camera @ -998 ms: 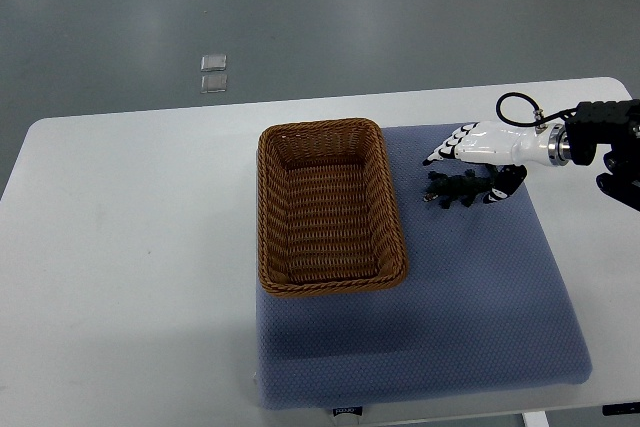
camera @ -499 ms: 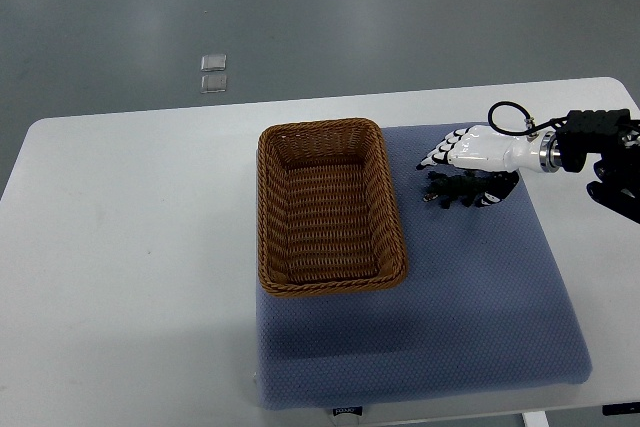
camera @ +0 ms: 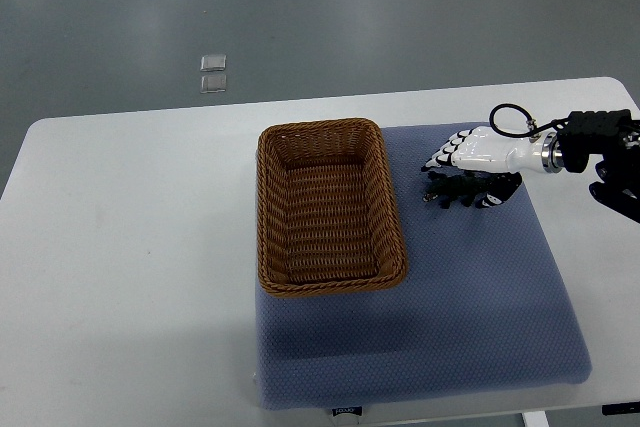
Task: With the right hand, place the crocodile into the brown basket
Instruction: 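Close the right hand fingers around the crocodile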
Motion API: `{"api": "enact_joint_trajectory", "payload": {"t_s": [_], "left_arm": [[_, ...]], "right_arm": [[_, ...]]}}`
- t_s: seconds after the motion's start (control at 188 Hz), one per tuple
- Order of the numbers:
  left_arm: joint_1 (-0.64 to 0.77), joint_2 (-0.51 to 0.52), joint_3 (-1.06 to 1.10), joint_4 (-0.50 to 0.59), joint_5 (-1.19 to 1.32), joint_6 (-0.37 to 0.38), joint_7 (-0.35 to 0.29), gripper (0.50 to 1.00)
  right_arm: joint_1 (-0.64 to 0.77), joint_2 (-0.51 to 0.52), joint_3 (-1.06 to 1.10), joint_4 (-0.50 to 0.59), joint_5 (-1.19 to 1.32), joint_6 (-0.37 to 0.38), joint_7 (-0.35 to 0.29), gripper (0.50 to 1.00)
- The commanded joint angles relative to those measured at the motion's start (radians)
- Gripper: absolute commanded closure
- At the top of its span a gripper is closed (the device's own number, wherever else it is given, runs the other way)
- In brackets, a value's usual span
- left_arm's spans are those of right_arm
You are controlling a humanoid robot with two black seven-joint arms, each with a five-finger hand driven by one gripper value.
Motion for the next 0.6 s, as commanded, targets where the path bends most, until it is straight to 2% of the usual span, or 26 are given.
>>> {"api": "enact_joint_trajectory", "payload": {"t_s": [0.0, 0.058, 0.196, 0.595], "left_arm": [[0.0, 0.0, 0.0, 0.0, 0.0, 0.0, 0.0, 0.5], [0.0, 0.0, 0.0, 0.0, 0.0, 0.0, 0.0, 0.5], [0.0, 0.0, 0.0, 0.0, 0.0, 0.0, 0.0, 0.5], [0.0, 0.0, 0.0, 0.0, 0.0, 0.0, 0.0, 0.5]], "right_arm": [[0.0, 0.001, -0.002, -0.004, -0.001, 0.002, -0.001, 0.593], [0.0, 0.001, -0.002, -0.004, -0.001, 0.002, -0.001, 0.603], [0.002, 0.0, -0.002, -0.004, -0.001, 0.003, -0.001, 0.666], [0.006, 0.0, 0.0, -0.003, 0.0, 0.012, 0.001, 0.703]]}}
